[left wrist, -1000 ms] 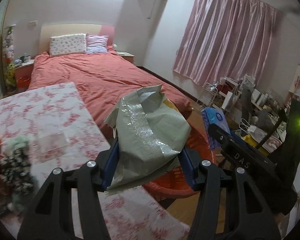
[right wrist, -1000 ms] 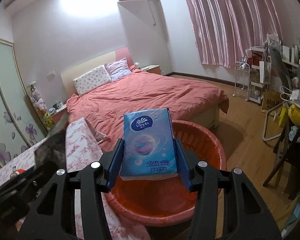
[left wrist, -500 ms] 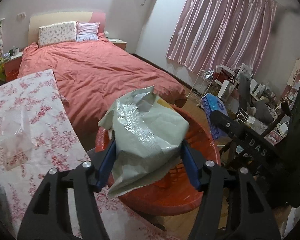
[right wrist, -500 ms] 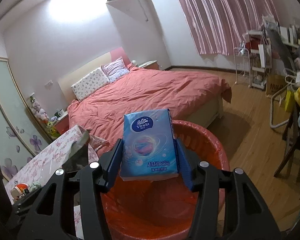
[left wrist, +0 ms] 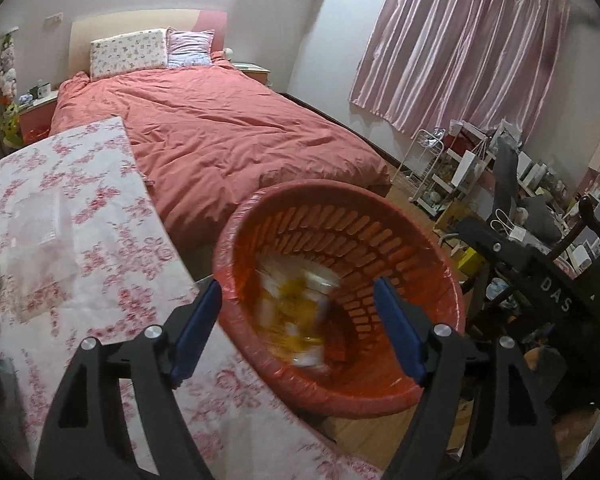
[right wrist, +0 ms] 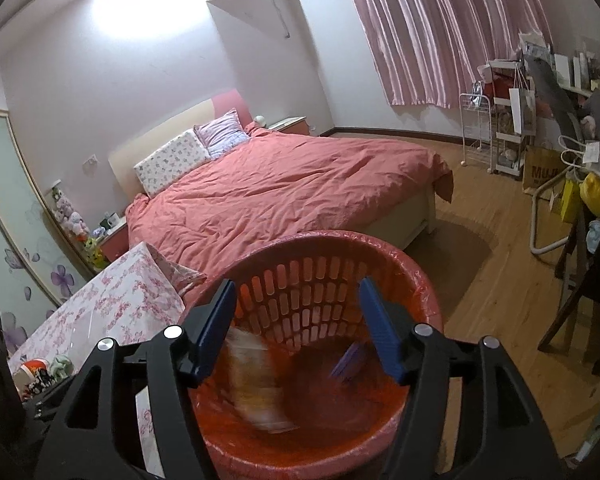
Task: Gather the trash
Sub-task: 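Open both tools to drop the bag and tissue pack into the orange basket, then move both tools back to the table clutter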
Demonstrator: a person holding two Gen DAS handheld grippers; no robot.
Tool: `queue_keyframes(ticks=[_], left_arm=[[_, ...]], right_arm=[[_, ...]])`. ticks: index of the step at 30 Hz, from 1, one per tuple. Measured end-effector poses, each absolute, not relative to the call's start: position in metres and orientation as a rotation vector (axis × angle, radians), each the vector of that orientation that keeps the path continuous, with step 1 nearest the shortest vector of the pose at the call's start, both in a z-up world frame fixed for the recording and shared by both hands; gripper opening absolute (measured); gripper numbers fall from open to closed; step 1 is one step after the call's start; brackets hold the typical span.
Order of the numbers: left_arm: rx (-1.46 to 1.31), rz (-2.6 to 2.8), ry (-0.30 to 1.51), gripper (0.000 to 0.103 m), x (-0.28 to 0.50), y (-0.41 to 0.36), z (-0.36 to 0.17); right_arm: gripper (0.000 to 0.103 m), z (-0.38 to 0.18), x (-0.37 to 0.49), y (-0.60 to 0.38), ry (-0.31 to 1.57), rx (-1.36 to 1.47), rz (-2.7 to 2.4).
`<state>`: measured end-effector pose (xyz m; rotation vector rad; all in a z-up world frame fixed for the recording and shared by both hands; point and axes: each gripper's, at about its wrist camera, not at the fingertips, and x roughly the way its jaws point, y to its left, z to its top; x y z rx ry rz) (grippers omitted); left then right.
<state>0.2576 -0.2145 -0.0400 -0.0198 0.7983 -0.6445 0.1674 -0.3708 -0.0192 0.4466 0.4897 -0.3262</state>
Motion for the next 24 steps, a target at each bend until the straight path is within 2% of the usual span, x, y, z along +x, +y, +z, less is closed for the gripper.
queue_keyframes(ticks=[10, 18, 24], left_arm=[[-0.012, -0.562, 0.774, 0.076, 0.235, -0.165, -0.022], [-0.04, -0.384, 0.735, 0.076, 0.212, -0.074, -0.008], [-0.061, -0.185, 0.695, 0.08, 0.199, 0.005, -0.002]], right_arm=[[0.064, 0.001, 0.166, -0.34, 0.499, 0.375, -0.264], [0.064, 0.008, 0.179, -0.282, 0.532, 0.296, -0.134], [0.064, 0.008, 0.198, -0.218, 0.569, 0.23, 0.004]])
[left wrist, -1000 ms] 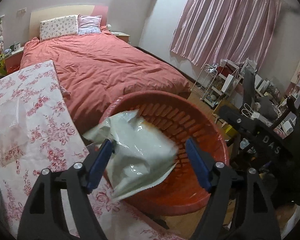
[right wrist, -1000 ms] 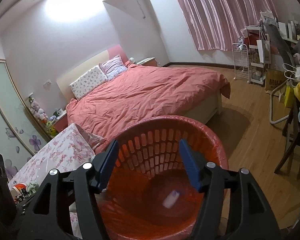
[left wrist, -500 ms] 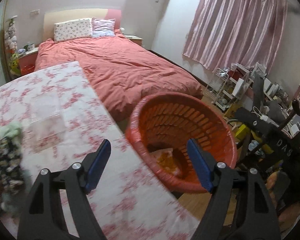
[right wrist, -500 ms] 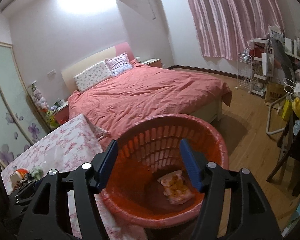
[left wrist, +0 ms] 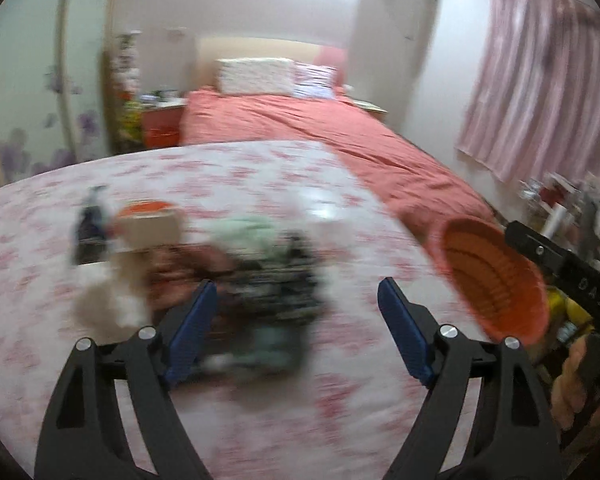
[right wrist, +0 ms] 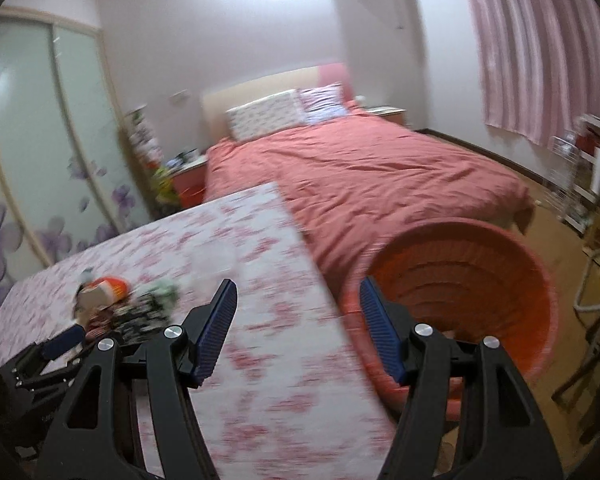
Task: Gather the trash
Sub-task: 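Move both tools back to the table clutter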
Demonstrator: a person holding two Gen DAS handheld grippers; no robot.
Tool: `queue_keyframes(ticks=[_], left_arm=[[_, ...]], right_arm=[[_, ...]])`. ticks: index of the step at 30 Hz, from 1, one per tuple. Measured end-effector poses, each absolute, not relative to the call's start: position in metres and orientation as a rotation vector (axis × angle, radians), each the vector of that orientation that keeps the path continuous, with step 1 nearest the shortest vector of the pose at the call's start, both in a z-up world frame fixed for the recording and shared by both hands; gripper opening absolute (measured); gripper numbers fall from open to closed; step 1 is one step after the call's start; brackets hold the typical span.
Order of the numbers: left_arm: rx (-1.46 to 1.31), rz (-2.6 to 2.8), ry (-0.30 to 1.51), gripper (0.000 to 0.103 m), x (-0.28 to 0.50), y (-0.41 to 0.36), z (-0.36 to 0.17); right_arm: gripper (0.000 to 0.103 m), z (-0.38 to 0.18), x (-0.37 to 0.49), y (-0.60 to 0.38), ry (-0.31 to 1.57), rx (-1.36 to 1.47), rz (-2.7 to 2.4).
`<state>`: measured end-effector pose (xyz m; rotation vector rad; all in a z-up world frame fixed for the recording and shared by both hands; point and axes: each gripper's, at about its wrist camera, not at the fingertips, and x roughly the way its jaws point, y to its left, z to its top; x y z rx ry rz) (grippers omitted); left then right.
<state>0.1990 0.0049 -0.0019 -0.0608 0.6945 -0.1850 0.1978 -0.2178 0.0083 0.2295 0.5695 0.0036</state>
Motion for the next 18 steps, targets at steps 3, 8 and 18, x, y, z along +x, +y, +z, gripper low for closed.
queue_keyframes(ticks=[3, 8, 18], left_arm=[[-0.084, -0.116, 0.69, 0.08, 0.196, 0.04, -0.004], [-0.142, -0.016, 0.696, 0.08, 0.196, 0.099, -0.009], [-0.204, 0.005, 0.722, 0.08, 0.194, 0.144, -0.02]], right_arm=[[0.063, 0.004, 0.21, -0.189, 0.606, 0.222, 0.081], [0.051, -0.004, 0.229, -0.147, 0.657, 0.203, 0.168], [0.042, -0.027, 0.248, -0.094, 0.734, 0.15, 0.2]])
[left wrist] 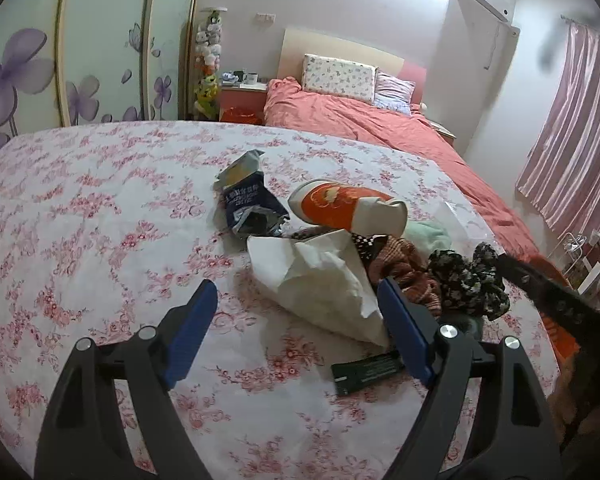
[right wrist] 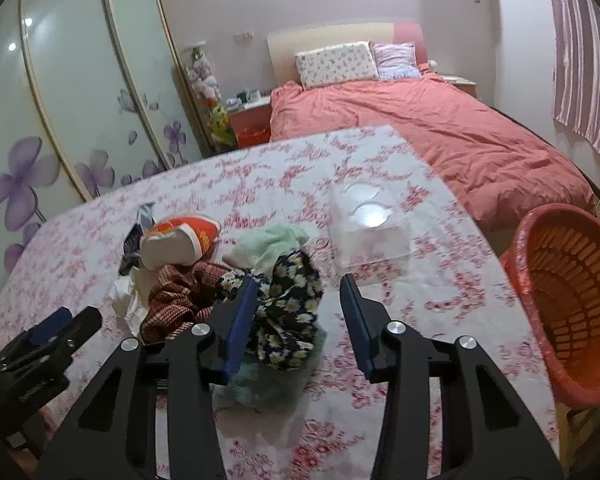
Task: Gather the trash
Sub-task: 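Move both tools back to the table clutter, then grasp the black floral scrunchie with the right tool while the left tool grasps crumpled white tissue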
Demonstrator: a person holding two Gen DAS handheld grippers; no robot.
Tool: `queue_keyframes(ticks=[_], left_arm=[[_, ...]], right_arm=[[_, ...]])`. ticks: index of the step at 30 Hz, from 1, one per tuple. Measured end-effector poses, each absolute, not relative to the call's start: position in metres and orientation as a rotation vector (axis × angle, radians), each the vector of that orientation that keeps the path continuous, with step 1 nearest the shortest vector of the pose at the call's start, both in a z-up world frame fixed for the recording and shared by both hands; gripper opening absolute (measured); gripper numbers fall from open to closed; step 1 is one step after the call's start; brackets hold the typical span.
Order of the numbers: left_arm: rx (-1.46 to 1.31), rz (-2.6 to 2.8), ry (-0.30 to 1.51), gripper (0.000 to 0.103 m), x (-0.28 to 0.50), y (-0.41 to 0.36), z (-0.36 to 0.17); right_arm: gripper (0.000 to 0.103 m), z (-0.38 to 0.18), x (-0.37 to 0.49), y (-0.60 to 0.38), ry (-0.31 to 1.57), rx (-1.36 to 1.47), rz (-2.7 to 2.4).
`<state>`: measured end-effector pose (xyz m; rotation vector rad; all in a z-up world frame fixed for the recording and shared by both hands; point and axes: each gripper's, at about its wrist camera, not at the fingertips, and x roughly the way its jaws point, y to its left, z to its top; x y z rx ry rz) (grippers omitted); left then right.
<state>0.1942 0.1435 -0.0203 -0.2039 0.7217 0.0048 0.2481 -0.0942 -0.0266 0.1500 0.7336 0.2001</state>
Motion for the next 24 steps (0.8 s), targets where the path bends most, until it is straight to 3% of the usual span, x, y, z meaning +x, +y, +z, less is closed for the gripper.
queue_keyframes(ticks=[5, 11, 24], left_arm=[[-0.219, -0.007, 0.743, 0.078, 0.2, 0.146, -0.029], [-0.248, -0.036, 0.785, 0.073, 0.214, 0.143, -0.04], [-0.267, -0.065, 0.813, 0.073, 0.234, 0.122, -0.047]], right_arm=[[0.009, -0.043, 0.256, -0.087, 0.8, 0.149, 0.223], [0.005, -0.026, 0.24, -0.094, 0.708, 0.147, 0.193], [0.005, -0.014, 0.234, -0.115, 0.658, 0.172, 0.155]])
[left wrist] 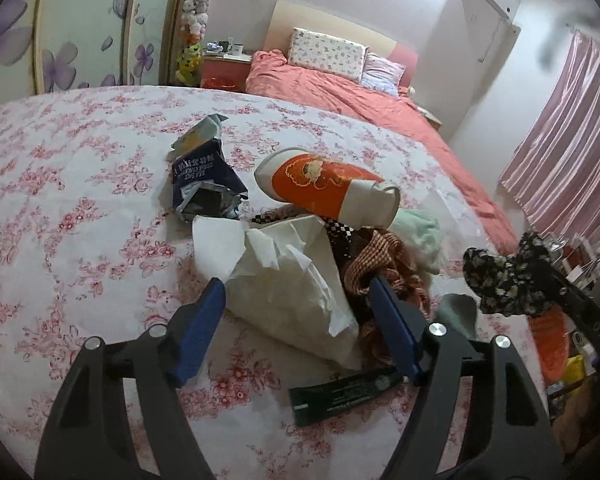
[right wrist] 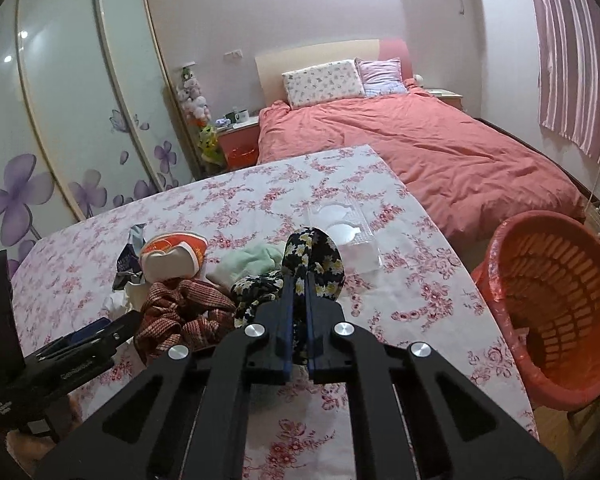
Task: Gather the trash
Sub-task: 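Grasp the black floral scrunchie with the right tool while the left tool grasps crumpled white tissue, then carry the tissue with the left tool while the right tool carries the scrunchie to the basket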
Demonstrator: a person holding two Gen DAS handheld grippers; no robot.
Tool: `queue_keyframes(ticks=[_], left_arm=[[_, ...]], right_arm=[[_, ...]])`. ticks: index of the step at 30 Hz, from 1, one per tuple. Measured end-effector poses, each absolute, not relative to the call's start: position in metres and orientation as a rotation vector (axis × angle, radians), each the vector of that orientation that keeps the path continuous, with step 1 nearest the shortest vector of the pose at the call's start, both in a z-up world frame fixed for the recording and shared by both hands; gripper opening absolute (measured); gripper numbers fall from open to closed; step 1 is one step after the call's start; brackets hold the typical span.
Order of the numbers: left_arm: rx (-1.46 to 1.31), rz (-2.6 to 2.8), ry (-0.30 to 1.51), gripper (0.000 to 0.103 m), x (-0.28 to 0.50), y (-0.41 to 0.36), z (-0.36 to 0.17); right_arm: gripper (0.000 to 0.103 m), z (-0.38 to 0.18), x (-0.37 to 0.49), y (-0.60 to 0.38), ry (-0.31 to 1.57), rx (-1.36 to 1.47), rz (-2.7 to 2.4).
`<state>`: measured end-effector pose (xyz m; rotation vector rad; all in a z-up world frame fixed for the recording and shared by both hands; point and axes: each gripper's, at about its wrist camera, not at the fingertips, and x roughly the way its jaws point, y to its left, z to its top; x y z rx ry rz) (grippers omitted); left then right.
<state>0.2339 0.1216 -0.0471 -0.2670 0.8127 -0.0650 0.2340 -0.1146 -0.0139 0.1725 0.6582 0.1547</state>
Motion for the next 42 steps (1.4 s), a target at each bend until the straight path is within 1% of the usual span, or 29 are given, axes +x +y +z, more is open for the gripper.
queue_keyframes(ticks=[1, 6, 9, 13, 15, 18, 19, 20, 29, 35, 42], left_arm=[[-0.264, -0.063, 0.824, 0.073, 0.236, 0.121, -0.05], [-0.336, -0.06, 0.858, 0.066, 0.239, 0.133, -0.06], [-0.389, -0.044, 0.847, 0.066, 0.235, 0.147, -0.061], [-0.35, -0.031, 0.858, 0.064, 0.239, 0.148, -0.062], [-0.345, -0.027, 0.856, 0.055, 0.24, 0.149, -0.062], [-0.345, -0.035, 0.85, 0.047, 0.238, 0.149, -0.061], [-0.34, -0.043, 0.842, 0.035, 0.236, 0.149, -0.06], [-0.329, -0.053, 0.836, 0.032, 0.234, 0.148, -0.058], [-0.269, -0.055, 0.769, 0.03, 0.214, 0.14, -0.039], [-0.234, -0.081, 0.696, 0.03, 0.195, 0.127, -0.01], [-0.202, -0.191, 0.641, 0.03, 0.183, 0.086, 0.023]], right_arm=[[0.005, -0.015, 0.234, -0.115, 0.662, 0.172, 0.154], [0.005, -0.017, 0.231, -0.118, 0.667, 0.167, 0.152], [0.005, -0.017, 0.23, -0.121, 0.665, 0.172, 0.149], [0.005, -0.017, 0.228, -0.122, 0.665, 0.177, 0.149], [0.005, -0.017, 0.228, -0.122, 0.665, 0.175, 0.149], [0.005, -0.015, 0.225, -0.124, 0.654, 0.172, 0.15], [0.005, -0.013, 0.223, -0.126, 0.647, 0.171, 0.148], [0.005, -0.012, 0.222, -0.127, 0.644, 0.172, 0.148], [0.005, 0.0, 0.205, -0.141, 0.596, 0.19, 0.122], [0.005, 0.01, 0.191, -0.158, 0.544, 0.204, 0.09], [0.005, 0.022, 0.176, -0.179, 0.477, 0.209, 0.036]])
